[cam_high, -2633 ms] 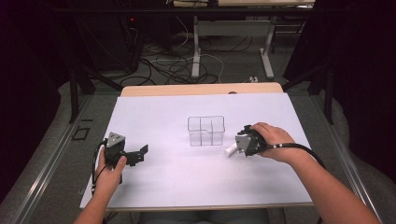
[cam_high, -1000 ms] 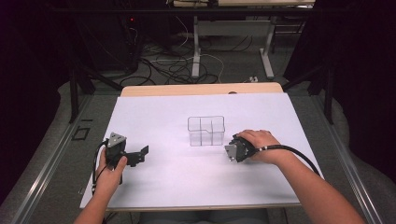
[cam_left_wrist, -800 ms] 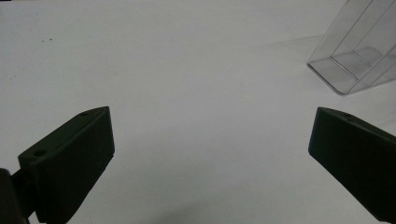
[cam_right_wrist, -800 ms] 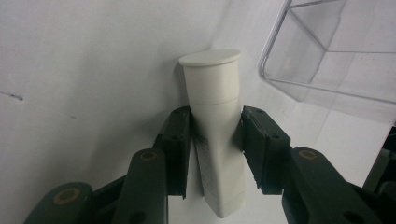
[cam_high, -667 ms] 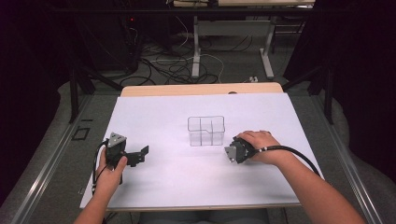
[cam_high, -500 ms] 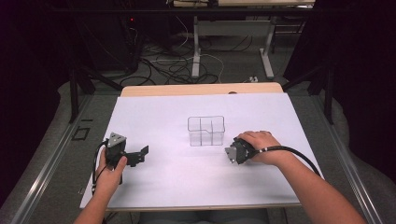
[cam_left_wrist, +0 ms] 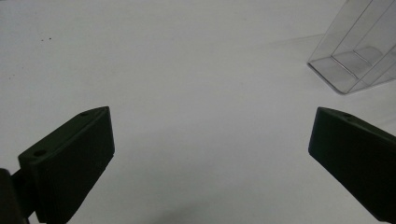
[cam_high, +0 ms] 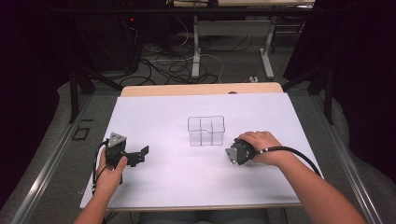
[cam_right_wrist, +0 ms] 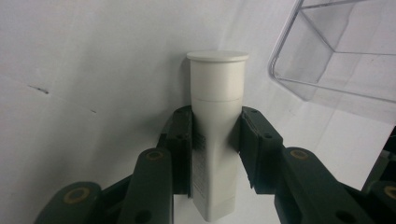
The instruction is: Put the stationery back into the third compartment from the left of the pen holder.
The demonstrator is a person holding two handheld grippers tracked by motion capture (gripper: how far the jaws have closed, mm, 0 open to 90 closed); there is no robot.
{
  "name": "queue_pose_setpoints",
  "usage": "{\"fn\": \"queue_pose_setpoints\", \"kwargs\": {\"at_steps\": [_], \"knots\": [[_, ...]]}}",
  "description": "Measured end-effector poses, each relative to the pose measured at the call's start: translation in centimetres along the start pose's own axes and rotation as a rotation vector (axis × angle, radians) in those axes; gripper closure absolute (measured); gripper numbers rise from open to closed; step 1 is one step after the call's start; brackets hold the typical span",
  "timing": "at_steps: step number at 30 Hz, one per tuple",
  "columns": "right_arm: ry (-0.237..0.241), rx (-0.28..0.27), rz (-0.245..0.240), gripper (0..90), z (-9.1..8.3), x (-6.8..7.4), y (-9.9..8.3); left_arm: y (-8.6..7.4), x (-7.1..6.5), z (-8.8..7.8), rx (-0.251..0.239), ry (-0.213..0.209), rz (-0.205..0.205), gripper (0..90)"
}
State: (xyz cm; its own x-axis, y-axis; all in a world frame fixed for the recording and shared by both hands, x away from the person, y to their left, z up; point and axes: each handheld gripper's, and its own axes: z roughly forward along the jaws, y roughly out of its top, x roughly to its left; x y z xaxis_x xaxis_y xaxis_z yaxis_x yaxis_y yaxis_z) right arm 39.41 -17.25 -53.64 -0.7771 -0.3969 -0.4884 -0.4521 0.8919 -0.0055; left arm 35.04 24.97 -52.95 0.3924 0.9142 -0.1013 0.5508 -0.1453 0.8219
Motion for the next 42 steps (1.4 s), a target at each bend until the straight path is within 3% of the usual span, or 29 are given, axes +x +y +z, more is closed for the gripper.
{"fn": "queue_pose_setpoints", "kwargs": {"at_steps": [2, 7, 10, 12, 13, 14, 18, 25, 29, 32, 35, 42], "knots": [[0.004, 0.021, -0.005, 66.7, -0.2, 0.0, 0.1, 0.0, 0.0, 0.0, 0.0, 0.0, 0.0, 0.3], [-0.029, -0.022, 0.015, 66.8, 0.0, 0.2, 0.0, 0.0, 0.0, 0.0, 0.001, 0.0, 0.001, 0.3], [-0.012, 0.001, 0.022, 66.7, -0.3, 0.1, 0.1, 0.0, 0.0, 0.0, 0.001, 0.0, 0.001, 0.3], [-0.048, -0.022, 0.029, 66.8, -0.2, 0.2, 0.1, 0.0, 0.0, 0.0, 0.001, 0.0, 0.0, 0.3], [0.006, 0.021, 0.028, 66.8, -0.6, 0.0, 0.2, 0.0, 0.0, 0.0, 0.001, -0.001, 0.0, 0.3], [-0.055, -0.03, 0.034, 66.8, -0.3, 0.2, 0.1, 0.0, 0.0, 0.0, 0.001, 0.0, 0.0, 0.3], [-0.083, -0.037, 0.045, 66.7, -0.7, 0.1, 0.2, 0.0, 0.0, 0.1, 0.003, 0.0, 0.001, 0.3], [-0.161, -0.046, 0.132, 66.7, -1.6, 0.0, 0.5, 0.0, 0.0, 0.0, 0.004, 0.001, 0.002, 0.3], [-0.205, -0.08, 0.175, 66.7, -1.9, -0.3, 0.5, 0.0, 0.0, 0.0, 0.002, 0.002, 0.003, 0.3], [-0.237, -0.096, 0.237, 66.7, -2.3, -0.3, 0.5, 0.0, 0.0, 0.0, 0.001, 0.002, 0.002, 0.3], [-0.28, -0.098, 0.254, 66.7, -2.8, -0.6, 0.4, 0.0, -0.1, 0.0, 0.001, 0.001, 0.002, 0.3], [-0.348, -0.136, 0.369, 66.7, -3.8, -1.1, 0.2, 0.0, -0.1, 0.0, -0.002, 0.002, 0.004, 0.3]]}}
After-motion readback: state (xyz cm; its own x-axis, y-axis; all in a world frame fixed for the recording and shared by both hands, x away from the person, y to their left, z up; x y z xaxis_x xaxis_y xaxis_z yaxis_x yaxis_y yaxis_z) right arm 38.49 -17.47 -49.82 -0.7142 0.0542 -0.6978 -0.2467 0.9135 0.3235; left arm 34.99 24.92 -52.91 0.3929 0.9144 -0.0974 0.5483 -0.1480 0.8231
